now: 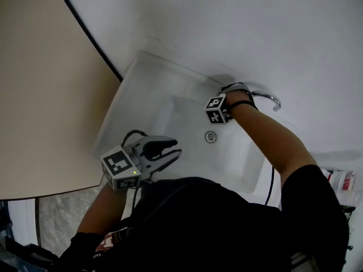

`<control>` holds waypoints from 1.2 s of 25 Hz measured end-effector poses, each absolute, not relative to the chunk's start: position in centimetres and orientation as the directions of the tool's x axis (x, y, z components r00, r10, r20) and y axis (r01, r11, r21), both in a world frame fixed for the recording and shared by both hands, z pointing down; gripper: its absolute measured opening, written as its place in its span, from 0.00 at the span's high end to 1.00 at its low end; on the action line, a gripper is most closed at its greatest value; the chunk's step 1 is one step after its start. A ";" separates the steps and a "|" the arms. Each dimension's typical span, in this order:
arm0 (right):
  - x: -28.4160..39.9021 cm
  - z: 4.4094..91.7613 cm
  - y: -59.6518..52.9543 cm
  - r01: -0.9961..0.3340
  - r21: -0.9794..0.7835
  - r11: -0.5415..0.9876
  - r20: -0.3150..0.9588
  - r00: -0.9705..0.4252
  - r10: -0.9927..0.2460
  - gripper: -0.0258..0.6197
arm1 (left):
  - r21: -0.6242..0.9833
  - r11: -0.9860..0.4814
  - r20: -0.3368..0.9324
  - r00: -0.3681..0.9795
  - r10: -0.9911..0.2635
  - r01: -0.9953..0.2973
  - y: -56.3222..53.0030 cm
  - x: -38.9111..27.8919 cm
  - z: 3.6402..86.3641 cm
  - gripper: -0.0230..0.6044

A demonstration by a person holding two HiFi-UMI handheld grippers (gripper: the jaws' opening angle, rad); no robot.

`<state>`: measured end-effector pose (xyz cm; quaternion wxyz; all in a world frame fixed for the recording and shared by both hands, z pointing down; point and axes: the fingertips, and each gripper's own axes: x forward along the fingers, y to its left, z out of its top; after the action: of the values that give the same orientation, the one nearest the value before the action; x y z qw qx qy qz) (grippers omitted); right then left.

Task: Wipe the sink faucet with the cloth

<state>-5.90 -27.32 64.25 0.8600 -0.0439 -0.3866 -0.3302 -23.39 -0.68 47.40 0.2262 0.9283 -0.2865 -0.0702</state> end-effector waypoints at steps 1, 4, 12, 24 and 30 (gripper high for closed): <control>-5.9 62.0 -27.4 0.590 0.233 0.773 0.704 0.447 -0.553 0.76 | 0.454 -0.740 0.007 0.832 -0.554 -0.496 -0.7 -22.9 47.0 0.80; -5.3 55.0 -26.5 0.505 0.395 0.767 0.756 0.295 -0.584 0.76 | 0.458 -0.747 0.021 0.846 -0.533 -0.482 -1.1 -20.9 45.6 0.80; 3.0 45.4 -24.0 0.204 0.667 0.716 0.720 0.069 -0.690 0.76 | 0.441 -0.782 0.043 0.881 -0.471 -0.440 -1.0 -17.5 44.3 0.80; 10.1 47.6 -8.8 -0.627 -0.446 0.639 0.363 -0.779 -0.511 0.75 | 0.474 -0.720 0.029 0.826 -0.563 -0.507 -3.4 -16.1 41.0 0.80; 11.1 43.7 -3.3 -0.477 -0.606 0.636 0.071 -0.829 -0.554 0.75 | 0.424 -0.732 0.003 0.809 -0.588 -0.534 -5.0 -12.4 38.9 0.92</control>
<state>11.06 -3.32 43.71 -0.0608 0.2856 -0.9025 0.3166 -12.38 -5.05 38.88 0.2067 0.9282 -0.3022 -0.0659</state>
